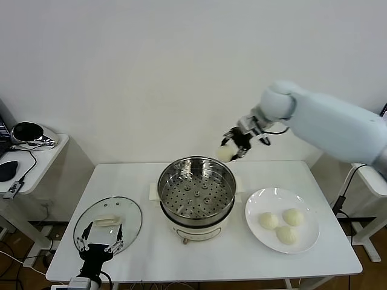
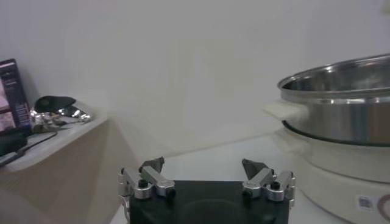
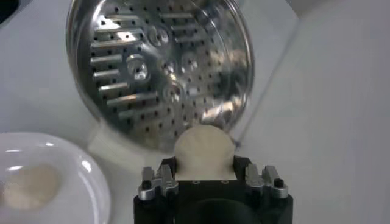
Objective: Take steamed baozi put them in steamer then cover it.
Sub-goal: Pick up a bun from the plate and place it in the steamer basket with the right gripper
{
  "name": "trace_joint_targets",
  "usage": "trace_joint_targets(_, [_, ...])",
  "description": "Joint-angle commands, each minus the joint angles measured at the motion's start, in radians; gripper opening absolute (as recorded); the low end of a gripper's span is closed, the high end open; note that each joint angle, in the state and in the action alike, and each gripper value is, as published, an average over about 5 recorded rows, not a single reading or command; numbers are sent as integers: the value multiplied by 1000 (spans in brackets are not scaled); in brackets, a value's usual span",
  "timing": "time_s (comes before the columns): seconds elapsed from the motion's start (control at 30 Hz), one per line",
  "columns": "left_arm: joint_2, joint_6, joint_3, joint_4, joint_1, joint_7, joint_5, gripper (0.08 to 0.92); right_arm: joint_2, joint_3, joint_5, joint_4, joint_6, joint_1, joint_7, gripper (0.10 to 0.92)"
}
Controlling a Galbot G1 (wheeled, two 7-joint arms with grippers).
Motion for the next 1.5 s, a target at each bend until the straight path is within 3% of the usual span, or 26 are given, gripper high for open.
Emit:
trace_joint_targets(0.03, [0, 3, -20, -5, 2, 2, -4, 823, 195, -79, -123, -104, 204, -31, 37, 577])
trace_joint_targets(0.6, [-4, 2, -24, -8, -1, 5, -4, 823, 301, -51, -397, -275, 402, -137, 137, 602])
trace_joint_targets(1.0, [-6, 2, -28, -7, -3, 6, -3, 823, 308, -38, -433, -306, 440, -169, 157, 632])
trace_joint_targets(1.23, [-8, 3, -31, -14, 3, 6, -1, 823, 260, -62, -256, -205, 365, -71, 105, 800])
trace_joint_targets(1.4, [-2, 3, -33, -23, 9, 7, -2, 823, 120, -135, 56, 25, 28, 94, -28, 822])
trace_joint_targets(1.5, [5, 3, -32, -28, 11, 8, -1, 823, 11, -162, 141, 142, -147, 165, -39, 823])
